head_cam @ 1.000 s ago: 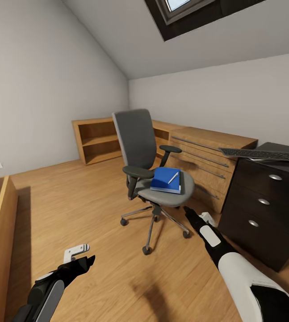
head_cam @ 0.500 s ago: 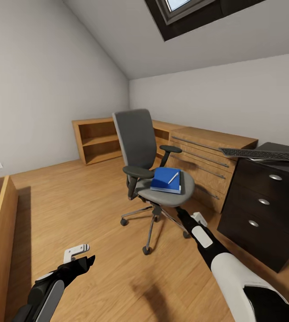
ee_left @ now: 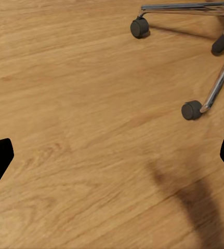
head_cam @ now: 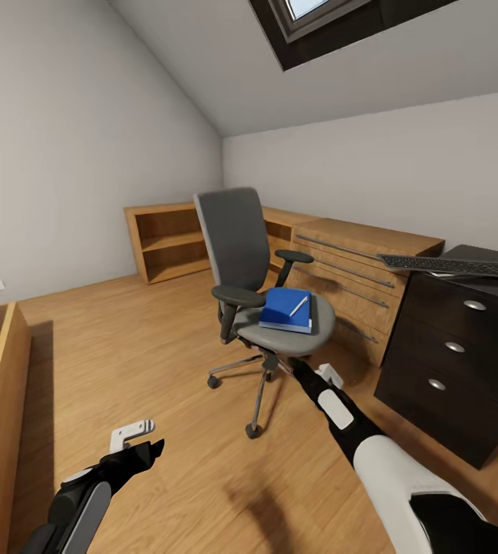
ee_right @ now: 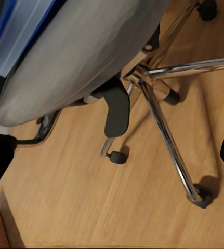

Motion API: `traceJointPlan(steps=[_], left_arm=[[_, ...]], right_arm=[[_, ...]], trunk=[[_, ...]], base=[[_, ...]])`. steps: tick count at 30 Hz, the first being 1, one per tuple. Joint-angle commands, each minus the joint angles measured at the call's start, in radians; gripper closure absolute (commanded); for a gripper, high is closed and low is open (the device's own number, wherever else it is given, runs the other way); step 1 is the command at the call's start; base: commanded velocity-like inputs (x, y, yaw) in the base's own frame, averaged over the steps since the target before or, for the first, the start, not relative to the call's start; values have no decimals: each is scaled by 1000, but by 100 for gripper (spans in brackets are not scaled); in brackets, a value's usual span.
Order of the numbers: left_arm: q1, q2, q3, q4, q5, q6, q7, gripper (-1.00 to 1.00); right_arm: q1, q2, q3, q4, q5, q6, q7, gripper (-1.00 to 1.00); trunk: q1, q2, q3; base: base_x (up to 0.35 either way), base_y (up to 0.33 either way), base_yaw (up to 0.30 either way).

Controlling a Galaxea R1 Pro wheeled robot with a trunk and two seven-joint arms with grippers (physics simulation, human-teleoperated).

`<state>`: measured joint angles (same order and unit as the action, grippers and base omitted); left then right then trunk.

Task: In the bedroom, organize the workspace by keeping the computer under the desk, ensuring the monitor is on the desk, placing the keyboard on the desk next to the monitor, placing the mouse on the desk next to the keyboard, moving the folder from the swivel chair onto the desk next to the mouse, stacking the notebook on top of the folder with the pen on top of the notebook, and positioning the swivel chair next to the desk.

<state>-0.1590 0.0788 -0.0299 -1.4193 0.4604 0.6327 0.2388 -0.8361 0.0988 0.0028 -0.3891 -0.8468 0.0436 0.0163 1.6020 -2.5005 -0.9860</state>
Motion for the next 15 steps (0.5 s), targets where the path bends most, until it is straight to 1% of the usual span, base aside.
traceJointPlan(steps=[1,10,15], left_arm=[[0,1,-2,-1,11,2,10,-100],[0,2,-2,-1,11,2,10,-100],[0,1,-3,-2,9,2,11,-100]], right_arm=[[0,2,9,-1,-8,2,2,-100],[0,9,31,-1,-7,3,2,-100],[0,11,56,-1,-8,4,2,-100]], trunk=[[0,0,-1],[0,0,-1],[0,0,-1]], base=[[0,0,0],[0,0,0],[0,0,0]])
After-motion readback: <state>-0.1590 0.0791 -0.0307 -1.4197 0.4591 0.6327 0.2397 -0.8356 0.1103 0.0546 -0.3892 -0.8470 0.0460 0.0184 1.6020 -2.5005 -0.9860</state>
